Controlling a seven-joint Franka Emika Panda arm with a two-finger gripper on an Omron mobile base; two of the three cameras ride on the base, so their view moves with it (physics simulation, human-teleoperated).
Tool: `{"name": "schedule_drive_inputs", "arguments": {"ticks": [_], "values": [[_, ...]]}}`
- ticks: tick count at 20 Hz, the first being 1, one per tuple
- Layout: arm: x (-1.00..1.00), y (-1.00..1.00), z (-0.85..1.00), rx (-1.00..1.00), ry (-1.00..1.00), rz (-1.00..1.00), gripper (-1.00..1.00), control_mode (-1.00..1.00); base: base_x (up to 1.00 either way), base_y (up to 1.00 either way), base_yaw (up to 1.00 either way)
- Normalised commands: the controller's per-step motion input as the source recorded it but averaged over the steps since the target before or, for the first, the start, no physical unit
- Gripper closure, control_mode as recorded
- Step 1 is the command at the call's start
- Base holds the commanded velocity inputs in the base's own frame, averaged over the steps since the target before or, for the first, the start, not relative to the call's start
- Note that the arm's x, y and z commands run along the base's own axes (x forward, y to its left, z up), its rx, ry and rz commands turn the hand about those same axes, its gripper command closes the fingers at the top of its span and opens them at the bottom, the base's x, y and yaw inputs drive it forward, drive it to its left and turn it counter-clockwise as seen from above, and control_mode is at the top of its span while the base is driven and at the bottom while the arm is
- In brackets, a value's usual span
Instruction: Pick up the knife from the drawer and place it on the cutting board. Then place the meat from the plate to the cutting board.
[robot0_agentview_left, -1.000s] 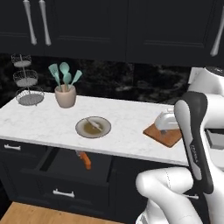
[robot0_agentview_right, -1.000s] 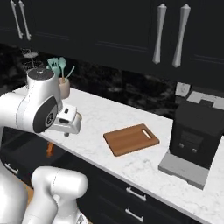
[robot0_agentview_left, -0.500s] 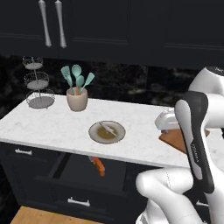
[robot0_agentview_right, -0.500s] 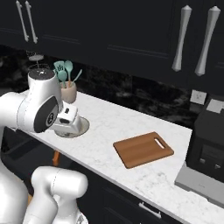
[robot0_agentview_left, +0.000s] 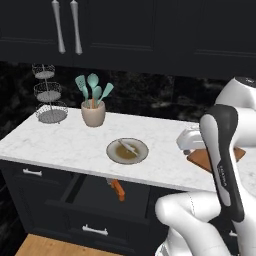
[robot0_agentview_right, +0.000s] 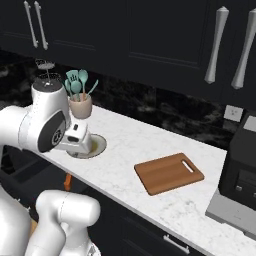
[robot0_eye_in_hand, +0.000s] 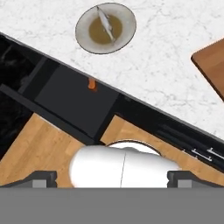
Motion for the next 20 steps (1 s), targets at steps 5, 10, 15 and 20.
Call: {"name": "schedule_drive_inputs", "arguments": {"ticks": [5,10,15,20], "values": [[0.47,0.47,-0.78,0.29,0.29,-0.03,-1.00,-1.00,0.00,0.00,0.00],[0.84,0.88,-0.80,0.23,0.43,-0.08,-1.00,-1.00,0.00,0.00,0.00],[0.53,1.00,-0.54,-0.03,0.26,-0.12,-1.00,-1.00,0.00,0.00,0.00],[0.07,0.78,-0.64,-0.09,0.02,-0.33,-1.00,-1.00,0.00,0.00,0.00]]}}
